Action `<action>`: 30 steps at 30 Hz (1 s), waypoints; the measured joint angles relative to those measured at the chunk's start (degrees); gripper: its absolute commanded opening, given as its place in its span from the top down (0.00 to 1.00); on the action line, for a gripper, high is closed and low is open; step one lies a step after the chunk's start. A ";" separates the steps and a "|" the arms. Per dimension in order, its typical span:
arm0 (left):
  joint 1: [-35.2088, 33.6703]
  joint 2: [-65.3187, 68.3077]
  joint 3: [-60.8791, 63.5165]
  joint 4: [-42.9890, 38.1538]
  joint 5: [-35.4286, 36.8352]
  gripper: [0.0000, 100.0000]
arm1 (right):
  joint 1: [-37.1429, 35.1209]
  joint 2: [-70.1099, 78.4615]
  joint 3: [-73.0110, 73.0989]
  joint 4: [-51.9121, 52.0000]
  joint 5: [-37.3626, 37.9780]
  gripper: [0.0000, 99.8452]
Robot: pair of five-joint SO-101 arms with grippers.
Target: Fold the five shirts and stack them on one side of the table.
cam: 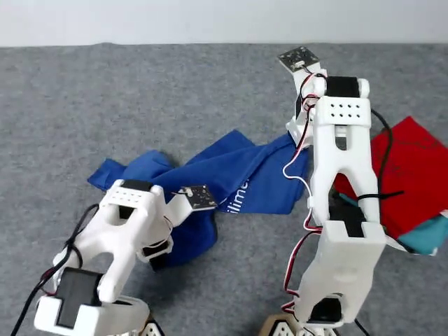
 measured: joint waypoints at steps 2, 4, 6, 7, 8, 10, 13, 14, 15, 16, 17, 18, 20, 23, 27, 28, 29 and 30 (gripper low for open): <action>0.53 0.18 0.00 0.09 0.00 0.99 | -0.35 0.00 0.00 0.00 0.00 0.99; 0.53 0.88 -0.70 0.44 0.00 0.99 | -0.44 0.00 0.00 0.00 0.00 0.99; -0.26 0.44 -2.20 2.02 0.18 1.00 | -0.44 -1.14 0.00 0.00 0.00 0.99; -0.97 -0.35 -3.60 2.73 0.18 1.00 | -0.35 -2.11 0.00 0.00 0.00 0.99; -1.85 -1.76 -5.45 3.96 0.18 1.00 | -0.35 -3.43 0.00 0.00 0.00 0.99; -3.96 -5.89 -10.11 7.38 0.18 1.00 | -0.35 -6.15 0.00 0.00 0.00 0.99; -7.65 -13.89 -18.81 11.78 0.18 0.99 | -0.44 -10.11 0.00 0.26 0.00 0.99; -8.79 -16.44 -21.89 12.92 0.18 0.99 | -0.44 -11.52 0.00 0.26 0.00 0.99; -9.85 -18.64 -25.05 13.54 0.00 0.99 | -0.44 -13.10 0.00 0.26 0.00 0.99; -10.81 -20.66 -28.22 13.89 -0.18 0.99 | -0.44 -14.68 0.00 0.26 0.00 0.99; -11.87 -22.24 -31.30 13.98 -0.18 0.99 | -0.44 -16.26 0.00 0.26 0.00 0.99; -12.92 -23.65 -34.29 13.98 0.00 0.99 | -0.44 -17.85 0.00 0.26 0.00 0.99; -14.68 -25.76 -40.09 13.89 0.79 0.99 | -0.44 -21.19 0.00 0.26 0.00 0.99; -17.58 -27.43 -48.18 10.73 4.75 0.99 | -0.44 -26.55 0.00 0.26 0.00 0.99; -21.63 -28.66 -56.88 2.29 9.05 0.99 | -0.53 -34.55 0.00 -1.23 -0.09 0.99; -22.33 -28.92 -58.46 -0.35 9.49 0.99 | -0.70 -36.66 0.00 -2.11 -0.09 0.99; -23.03 -29.19 -59.78 -3.16 9.76 0.99 | -0.88 -38.86 0.00 -3.08 -0.09 0.99; -23.65 -29.54 -60.84 -5.80 10.11 0.99 | -0.88 -40.97 0.00 -4.04 -0.09 0.99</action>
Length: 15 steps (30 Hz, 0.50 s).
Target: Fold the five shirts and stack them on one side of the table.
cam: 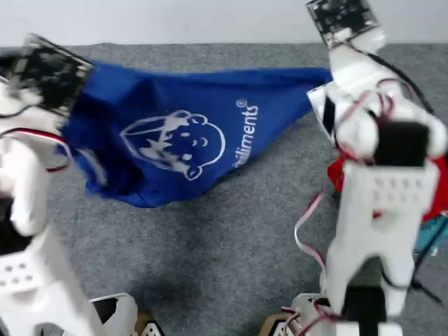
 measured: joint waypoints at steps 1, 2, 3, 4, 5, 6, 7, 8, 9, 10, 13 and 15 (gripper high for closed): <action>-0.53 -0.44 -0.88 -2.46 0.62 0.99 | 0.00 -2.20 0.00 -0.88 -0.09 0.99; -0.97 -1.14 -1.58 -4.66 1.67 0.99 | 0.00 -4.13 0.00 -1.67 -0.09 0.99; -1.23 -1.93 -2.20 -6.51 2.55 0.99 | 0.00 -5.98 0.00 -2.29 -0.09 0.99; -1.41 -2.81 -2.55 -7.91 3.08 0.99 | 0.00 -7.65 0.00 -2.81 -0.09 0.99; -1.41 -3.87 -2.81 -9.05 3.34 0.99 | 0.00 -9.32 0.00 -3.25 -0.09 0.99; -1.58 -4.92 -2.99 -10.02 3.60 0.99 | 0.00 -10.81 0.00 -3.69 -0.09 0.99; -1.58 -6.07 -3.08 -10.99 3.69 0.99 | 0.00 -12.13 0.00 -4.13 -0.09 0.99; -1.58 -7.21 -3.08 -11.87 3.78 0.99 | 0.00 -13.71 0.00 -4.66 -0.09 0.99; -1.58 -8.44 -3.08 -12.66 3.78 0.99 | 0.00 -15.12 0.00 -5.19 -0.09 0.99; -1.58 -9.58 -3.08 -13.45 3.78 0.99 | 0.00 -16.44 0.00 -5.63 -0.09 0.99; -1.58 -13.01 -3.16 -15.03 3.69 0.99 | 0.00 -20.31 0.00 -6.24 -0.09 0.99; -1.58 -15.74 -3.16 -15.21 2.55 0.99 | 0.00 -23.12 0.00 -6.24 -0.09 0.99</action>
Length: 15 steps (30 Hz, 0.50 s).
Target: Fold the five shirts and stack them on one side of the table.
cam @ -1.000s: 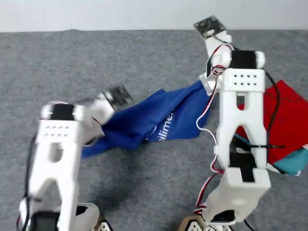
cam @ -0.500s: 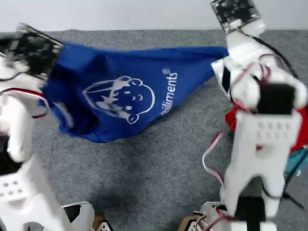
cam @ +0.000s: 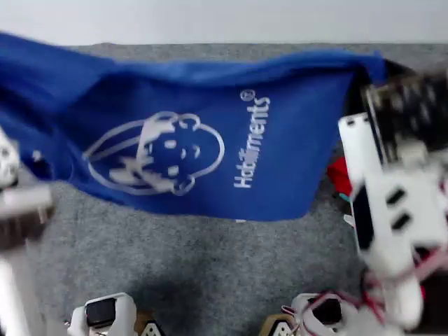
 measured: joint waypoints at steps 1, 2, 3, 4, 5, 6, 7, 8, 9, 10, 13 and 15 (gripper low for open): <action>0.00 -1.58 0.00 0.00 -0.79 0.99 | 0.09 -1.49 0.00 0.09 0.00 0.99; 0.00 -3.08 0.00 0.00 -1.49 0.99 | 0.62 -3.08 -0.09 0.53 0.00 0.99; 0.00 -4.48 -0.09 0.00 -1.93 0.99 | 1.49 -4.84 -0.09 1.05 0.00 0.99; 0.00 -5.63 -0.26 -0.09 -2.20 0.99 | 2.37 -6.07 -0.09 1.76 0.44 0.99; 0.00 -6.59 -0.44 -0.09 -2.29 0.99 | 3.08 -7.03 -0.18 2.20 0.97 0.99; 0.00 -7.30 -0.53 0.09 -2.37 0.99 | 3.78 -7.21 -0.44 3.16 1.41 0.99; 0.00 -7.56 -0.62 0.62 -2.55 0.99 | 4.22 -7.21 -0.18 4.48 1.76 0.99; 0.00 -7.65 -0.62 1.58 -2.55 0.99 | 4.57 -6.86 -0.09 5.80 2.02 0.99; 0.00 -7.74 -0.53 3.08 -2.55 0.99 | 4.57 -6.24 0.44 7.12 2.02 0.99; 0.00 -7.74 0.18 4.66 -3.08 0.99 | 4.57 -5.54 0.88 8.35 2.20 0.99; 0.00 -7.74 5.71 8.97 -6.77 0.99 | 4.57 -2.02 3.43 10.46 2.37 0.99; 0.00 -7.30 11.60 10.64 -9.32 0.99 | 4.57 1.58 7.03 10.73 2.37 0.99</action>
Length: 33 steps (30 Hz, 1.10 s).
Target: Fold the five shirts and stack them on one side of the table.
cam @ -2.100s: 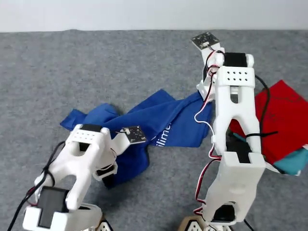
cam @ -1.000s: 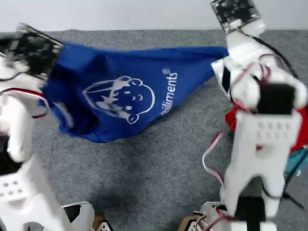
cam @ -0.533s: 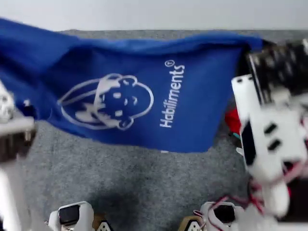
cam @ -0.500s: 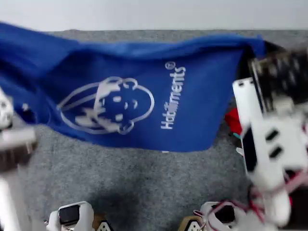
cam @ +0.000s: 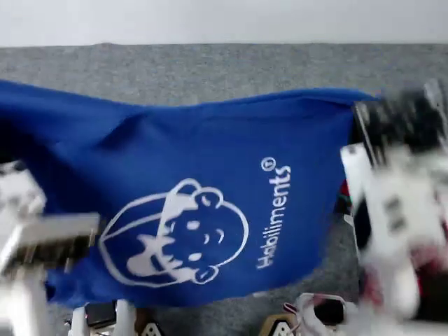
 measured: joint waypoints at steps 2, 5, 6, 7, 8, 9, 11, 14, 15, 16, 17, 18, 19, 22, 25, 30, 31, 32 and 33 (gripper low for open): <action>0.00 1.14 7.21 0.00 -2.46 0.99 | 0.00 4.40 4.57 -0.26 0.00 0.99; 0.44 4.75 19.52 -1.76 -5.54 0.99 | 0.00 10.73 13.01 -4.66 0.00 0.99; 0.79 6.15 24.00 -3.60 -5.89 0.99 | 0.00 12.75 15.65 -7.03 0.00 0.99; 0.97 7.47 28.13 -5.98 -5.98 0.99 | 0.00 14.77 18.11 -9.85 0.00 0.99; 1.23 8.97 31.82 -8.79 -6.07 0.99 | 0.00 16.70 20.40 -12.75 0.09 0.99; 1.49 10.64 35.08 -11.78 -6.24 0.99 | 0.00 18.64 22.77 -15.91 0.09 0.99; 2.37 14.42 40.35 -19.25 -6.24 0.99 | 0.00 22.42 25.93 -22.33 0.09 0.99; 3.34 22.07 41.93 -29.45 -6.33 0.99 | 0.00 28.13 27.34 -31.38 0.09 0.99; 3.69 24.88 41.76 -32.18 -6.33 0.99 | -0.09 29.98 27.34 -34.29 0.00 0.99; 3.96 28.04 40.97 -34.46 -6.86 0.99 | -0.09 31.91 27.34 -37.19 0.00 0.99; 4.22 31.38 39.65 -36.31 -6.86 0.99 | -0.09 33.67 27.34 -40.00 0.00 0.99; 4.31 34.81 37.71 -37.54 -6.86 0.99 | -0.09 35.52 27.34 -42.64 0.00 0.99; 4.48 38.07 35.34 -38.24 -6.59 0.99 | -0.09 37.19 27.34 -45.10 0.00 0.99; 4.48 48.00 25.67 -39.30 -4.22 0.99 | -0.09 42.20 26.20 -52.22 0.00 0.99; 4.48 57.76 13.71 -39.47 -3.34 0.99 | -0.18 46.42 22.15 -57.85 0.09 0.99; 4.22 72.62 -6.68 -39.47 -3.08 0.99 | 0.44 52.57 13.36 -62.24 0.09 0.99; 4.48 75.16 -10.11 -39.47 -3.08 0.99 | 0.44 53.54 11.52 -62.51 0.09 0.99; 4.84 77.54 -13.36 -39.47 -3.08 0.99 | 0.18 54.59 9.67 -62.68 0.09 0.99; 5.36 79.74 -16.35 -39.47 -3.08 0.99 | 0.00 55.74 7.82 -62.86 0.09 0.99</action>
